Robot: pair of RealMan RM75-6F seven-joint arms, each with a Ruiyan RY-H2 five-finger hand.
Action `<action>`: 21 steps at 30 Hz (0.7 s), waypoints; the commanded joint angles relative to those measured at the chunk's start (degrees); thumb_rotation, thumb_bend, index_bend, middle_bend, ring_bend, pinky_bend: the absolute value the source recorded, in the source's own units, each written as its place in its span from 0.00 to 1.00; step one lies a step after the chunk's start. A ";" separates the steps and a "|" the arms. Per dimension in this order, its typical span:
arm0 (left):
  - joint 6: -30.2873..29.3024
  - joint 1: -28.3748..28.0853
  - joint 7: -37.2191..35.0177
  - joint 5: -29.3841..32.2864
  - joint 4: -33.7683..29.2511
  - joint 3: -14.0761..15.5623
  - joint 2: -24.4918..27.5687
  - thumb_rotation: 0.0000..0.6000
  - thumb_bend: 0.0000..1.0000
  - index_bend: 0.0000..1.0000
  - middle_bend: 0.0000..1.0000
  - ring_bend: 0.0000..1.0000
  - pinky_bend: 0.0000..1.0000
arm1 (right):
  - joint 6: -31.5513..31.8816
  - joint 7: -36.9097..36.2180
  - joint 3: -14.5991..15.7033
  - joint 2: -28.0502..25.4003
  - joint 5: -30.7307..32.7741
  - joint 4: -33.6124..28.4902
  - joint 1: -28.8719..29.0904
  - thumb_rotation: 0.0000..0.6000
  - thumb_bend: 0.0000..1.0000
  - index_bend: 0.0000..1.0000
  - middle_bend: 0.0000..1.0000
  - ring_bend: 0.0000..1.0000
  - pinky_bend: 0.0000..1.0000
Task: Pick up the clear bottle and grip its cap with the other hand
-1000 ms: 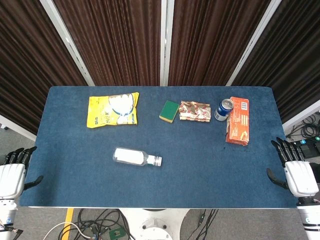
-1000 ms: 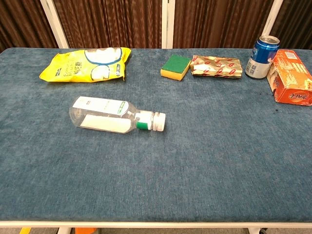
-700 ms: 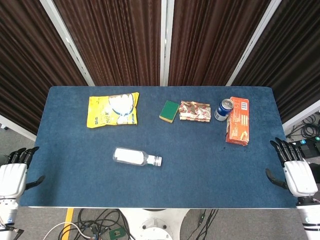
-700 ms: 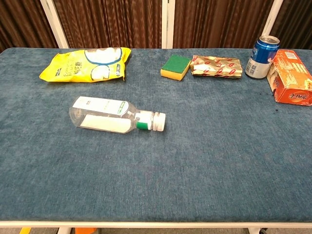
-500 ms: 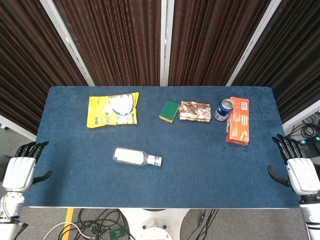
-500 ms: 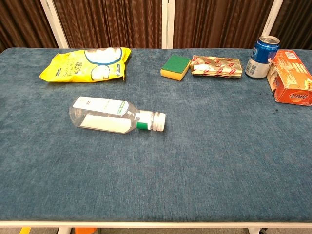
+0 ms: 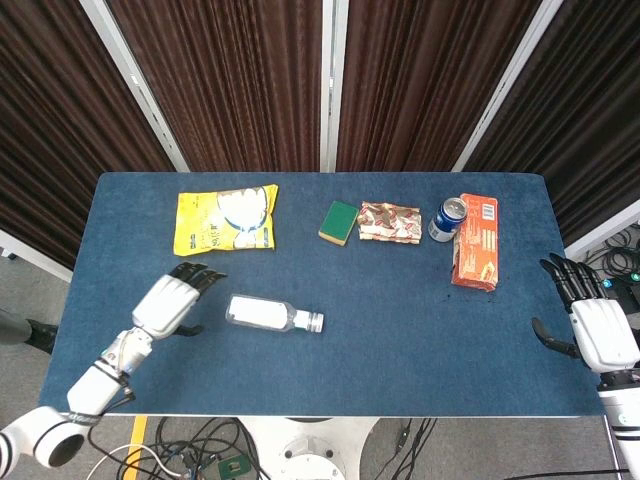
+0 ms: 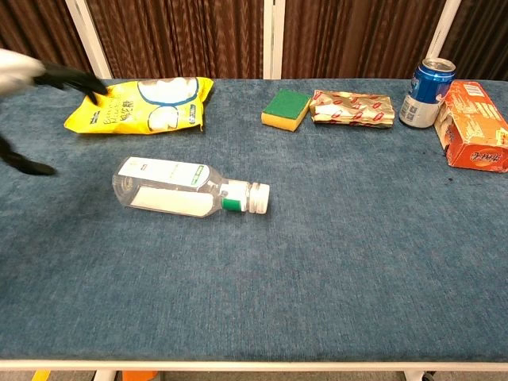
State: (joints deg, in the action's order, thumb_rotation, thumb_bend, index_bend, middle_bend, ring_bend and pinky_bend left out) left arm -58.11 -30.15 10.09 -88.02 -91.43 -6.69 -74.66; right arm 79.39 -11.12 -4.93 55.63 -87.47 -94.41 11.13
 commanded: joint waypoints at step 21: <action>5.19 -8.67 4.03 9.51 13.69 -1.35 -18.60 1.00 0.14 0.40 0.39 0.29 0.41 | 0.39 -0.68 -0.12 -0.46 -0.39 -0.67 0.17 1.00 0.30 0.00 0.07 0.00 0.00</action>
State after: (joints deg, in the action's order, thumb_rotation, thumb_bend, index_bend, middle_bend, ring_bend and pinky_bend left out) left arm -52.07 -38.78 15.46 -78.00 -78.91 -8.17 -92.40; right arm 79.80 -11.68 -5.01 55.38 -87.74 -94.82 11.22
